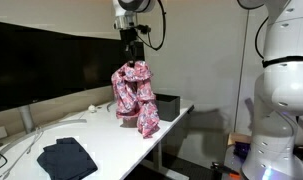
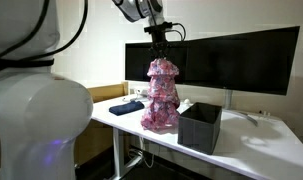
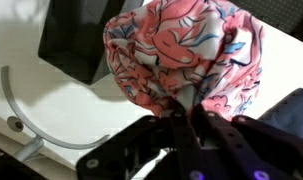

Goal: Pick up the cloths and put them in the box

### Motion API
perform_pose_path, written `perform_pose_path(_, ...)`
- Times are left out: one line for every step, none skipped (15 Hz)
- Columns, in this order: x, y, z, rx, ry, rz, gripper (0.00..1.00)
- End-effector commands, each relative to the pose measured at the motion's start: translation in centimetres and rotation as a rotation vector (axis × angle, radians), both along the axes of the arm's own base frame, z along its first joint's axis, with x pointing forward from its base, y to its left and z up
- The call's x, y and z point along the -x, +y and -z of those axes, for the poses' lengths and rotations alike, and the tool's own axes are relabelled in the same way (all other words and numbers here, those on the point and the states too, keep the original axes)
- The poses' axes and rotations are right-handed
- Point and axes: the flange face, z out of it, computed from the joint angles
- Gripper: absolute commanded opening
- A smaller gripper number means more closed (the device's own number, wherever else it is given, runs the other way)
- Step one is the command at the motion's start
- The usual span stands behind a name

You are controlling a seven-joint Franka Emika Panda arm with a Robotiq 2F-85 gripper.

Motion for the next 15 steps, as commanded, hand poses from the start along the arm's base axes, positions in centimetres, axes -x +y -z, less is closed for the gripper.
perform_pose_path(-0.6, -0.8, -4.6, -0.014, -0.033, 0.006, 0.11)
perform_pose_path(-0.8, -1.0, -5.7, -0.015, -0.050, 0.016, 0.11)
perform_pose_path(-1.0, -1.2, -6.7, -0.020, -0.064, 0.025, 0.11)
perform_pose_path(-1.3, -1.4, -7.5, -0.029, -0.074, 0.032, 0.11)
perform_pose_path(-1.8, -1.8, -8.1, -0.041, -0.084, 0.044, 0.10)
perform_pose_path(-2.3, -2.4, -8.6, -0.054, -0.094, 0.059, 0.10)
perform_pose_path(-2.8, -2.9, -9.1, -0.065, -0.098, 0.073, 0.10)
perform_pose_path(-3.2, -3.7, -9.6, -0.076, -0.105, 0.094, 0.10)
perform_pose_path(-3.4, -4.6, -10.3, -0.089, -0.113, 0.113, 0.10)
perform_pose_path(-3.6, -5.4, -10.9, -0.097, -0.122, 0.132, 0.10)
perform_pose_path(-3.8, -6.4, -11.6, -0.104, -0.132, 0.151, 0.10)
perform_pose_path(-3.8, -7.2, -12.1, -0.110, -0.142, 0.169, 0.10)
perform_pose_path(-3.7, -8.0, -12.8, -0.119, -0.153, 0.184, 0.10)
perform_pose_path(-3.4, -9.3, -13.6, -0.128, -0.163, 0.200, 0.10)
perform_pose_path(-3.0, -10.3, -14.4, -0.132, -0.174, 0.221, 0.10)
